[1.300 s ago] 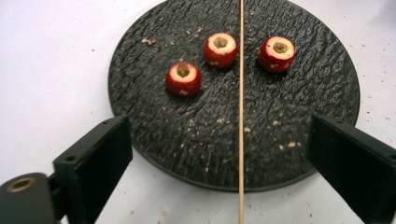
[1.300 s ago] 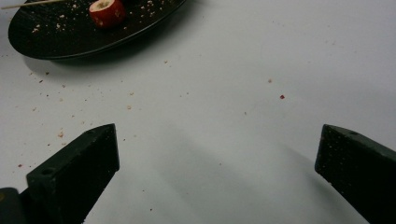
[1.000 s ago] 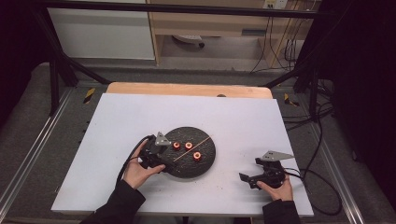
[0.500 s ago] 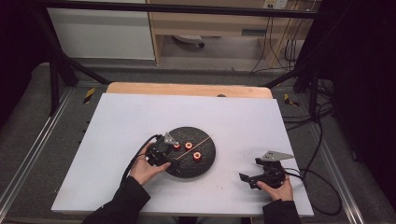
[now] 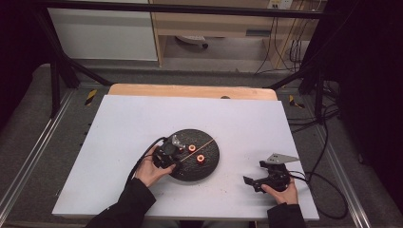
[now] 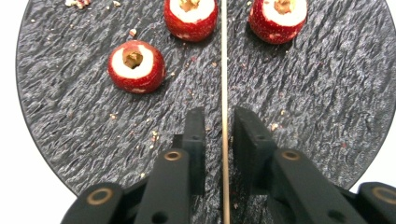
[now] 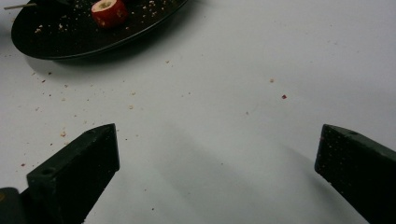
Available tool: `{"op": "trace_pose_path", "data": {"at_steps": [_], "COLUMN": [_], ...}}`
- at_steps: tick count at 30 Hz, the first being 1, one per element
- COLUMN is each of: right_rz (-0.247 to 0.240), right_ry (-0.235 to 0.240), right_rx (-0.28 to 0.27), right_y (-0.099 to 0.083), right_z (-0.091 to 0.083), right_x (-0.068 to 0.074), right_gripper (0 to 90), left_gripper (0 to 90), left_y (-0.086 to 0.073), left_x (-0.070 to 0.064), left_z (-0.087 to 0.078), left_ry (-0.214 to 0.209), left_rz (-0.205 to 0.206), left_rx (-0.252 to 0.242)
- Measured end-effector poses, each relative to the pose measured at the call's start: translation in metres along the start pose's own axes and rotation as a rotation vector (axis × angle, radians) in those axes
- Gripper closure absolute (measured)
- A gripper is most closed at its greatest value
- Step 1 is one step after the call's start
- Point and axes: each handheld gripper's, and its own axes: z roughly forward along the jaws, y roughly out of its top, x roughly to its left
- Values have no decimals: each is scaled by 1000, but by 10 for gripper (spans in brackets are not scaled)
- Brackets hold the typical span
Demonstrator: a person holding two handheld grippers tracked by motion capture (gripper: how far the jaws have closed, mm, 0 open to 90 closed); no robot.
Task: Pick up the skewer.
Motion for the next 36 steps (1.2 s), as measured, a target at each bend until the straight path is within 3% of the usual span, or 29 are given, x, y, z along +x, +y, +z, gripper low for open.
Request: {"op": "trace_pose_path", "data": {"at_steps": [10, 18, 30, 36], "right_rz": [-2, -1, -2, 3], "right_ry": [1, 1, -6, -7], "right_rx": [0, 0, -1, 5], "right_y": [0, 0, 0, 0], "right_z": [-1, -1, -1, -1], "right_x": [0, 0, 0, 0], "right_gripper": [8, 8, 9, 8], "left_gripper": [864, 876, 878, 879], "left_y": [5, 6, -4, -20], "left_x": [-3, -5, -6, -6], "left_z": [1, 0, -17, -30], "left_ry": [-3, 5, 9, 8], "left_rz": [13, 22, 0, -30], "left_rx": [28, 35, -42, -120]}}
